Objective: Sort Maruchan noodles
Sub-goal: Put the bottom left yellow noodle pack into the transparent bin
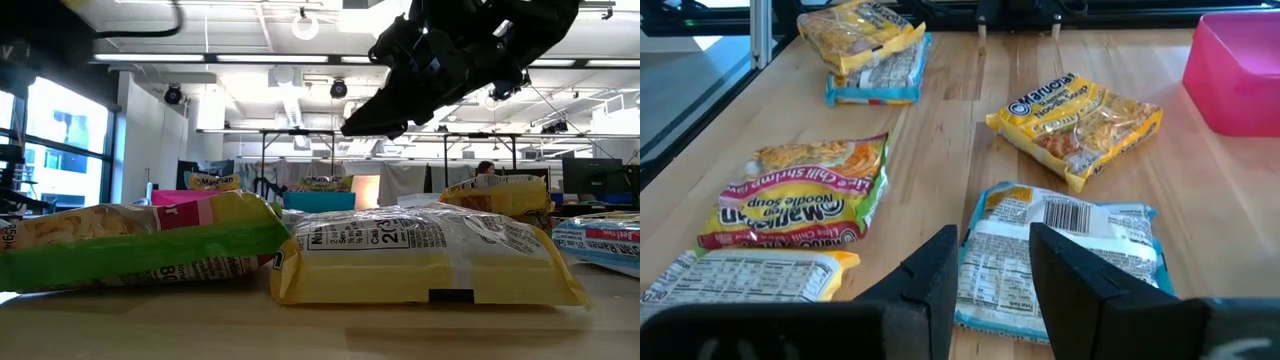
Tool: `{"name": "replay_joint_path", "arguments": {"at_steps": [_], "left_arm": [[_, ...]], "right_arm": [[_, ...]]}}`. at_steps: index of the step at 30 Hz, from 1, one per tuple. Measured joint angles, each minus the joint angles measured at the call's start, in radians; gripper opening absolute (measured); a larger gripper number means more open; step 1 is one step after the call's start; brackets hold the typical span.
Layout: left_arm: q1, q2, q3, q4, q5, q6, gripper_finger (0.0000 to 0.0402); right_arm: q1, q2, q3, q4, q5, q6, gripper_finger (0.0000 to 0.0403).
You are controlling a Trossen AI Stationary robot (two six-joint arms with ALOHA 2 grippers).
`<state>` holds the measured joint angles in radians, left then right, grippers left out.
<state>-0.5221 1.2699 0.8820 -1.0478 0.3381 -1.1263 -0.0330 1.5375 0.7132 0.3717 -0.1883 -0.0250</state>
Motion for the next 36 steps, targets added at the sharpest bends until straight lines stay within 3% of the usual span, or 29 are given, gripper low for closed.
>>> {"name": "replay_joint_path", "arguments": {"at_steps": [4, 8, 14, 20, 27, 36], "left_arm": [[-0.068, 0.013, -0.037, 0.001, 0.090, -0.117, 0.0072], [-0.109, 0.018, -0.060, -0.007, 0.098, -0.162, 0.0119], [-0.113, 0.018, -0.117, 0.017, 0.099, -0.141, 0.0183], [-0.110, 0.017, -0.194, 0.111, 0.118, -0.053, 0.0199], [-0.105, 0.017, -0.208, 0.190, 0.101, -0.003, 0.0163], [-0.090, 0.008, -0.210, 0.228, 0.004, -0.007, 0.0029]], "right_arm": [[0.000, 0.000, 0.000, -0.013, 0.000, 0.000, 0.0110], [0.000, 0.000, 0.000, -0.021, -0.003, 0.000, 0.0110], [0.000, 0.000, 0.000, -0.024, -0.012, -0.001, 0.0110], [0.000, 0.000, 0.000, -0.024, -0.029, -0.001, 0.0110], [0.000, 0.000, 0.000, -0.013, -0.029, -0.001, 0.0110], [0.000, 0.000, 0.000, -0.010, -0.029, -0.001, 0.0110]]}}
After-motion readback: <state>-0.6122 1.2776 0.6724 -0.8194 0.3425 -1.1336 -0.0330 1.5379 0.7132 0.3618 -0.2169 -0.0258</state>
